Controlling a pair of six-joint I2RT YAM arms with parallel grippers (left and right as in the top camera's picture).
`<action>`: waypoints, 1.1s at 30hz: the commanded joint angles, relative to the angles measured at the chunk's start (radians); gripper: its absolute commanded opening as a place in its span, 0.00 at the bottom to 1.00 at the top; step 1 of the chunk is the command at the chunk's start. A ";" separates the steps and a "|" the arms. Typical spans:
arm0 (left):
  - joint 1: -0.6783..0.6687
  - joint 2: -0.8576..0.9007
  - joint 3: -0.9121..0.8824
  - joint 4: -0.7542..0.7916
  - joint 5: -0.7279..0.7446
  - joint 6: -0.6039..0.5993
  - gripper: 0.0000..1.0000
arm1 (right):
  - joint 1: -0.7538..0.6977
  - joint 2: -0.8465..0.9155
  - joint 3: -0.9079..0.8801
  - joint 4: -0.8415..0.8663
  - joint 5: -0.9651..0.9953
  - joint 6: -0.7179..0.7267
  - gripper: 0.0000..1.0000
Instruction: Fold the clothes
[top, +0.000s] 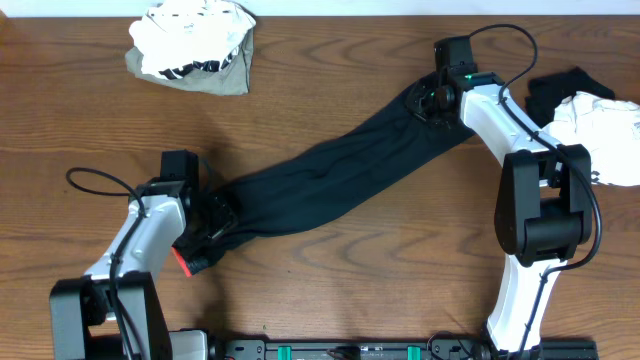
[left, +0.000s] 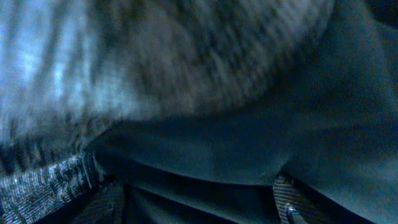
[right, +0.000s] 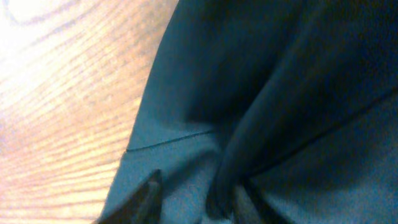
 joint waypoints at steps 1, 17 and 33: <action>-0.002 0.056 0.006 0.032 0.003 0.017 0.75 | 0.005 0.002 0.014 0.009 0.010 0.010 0.19; -0.002 0.069 0.006 0.107 -0.005 0.020 0.34 | 0.005 0.003 0.014 0.124 0.015 0.039 0.01; 0.087 0.068 0.009 0.117 -0.373 -0.024 0.31 | -0.010 0.003 0.014 0.040 0.218 -0.048 0.01</action>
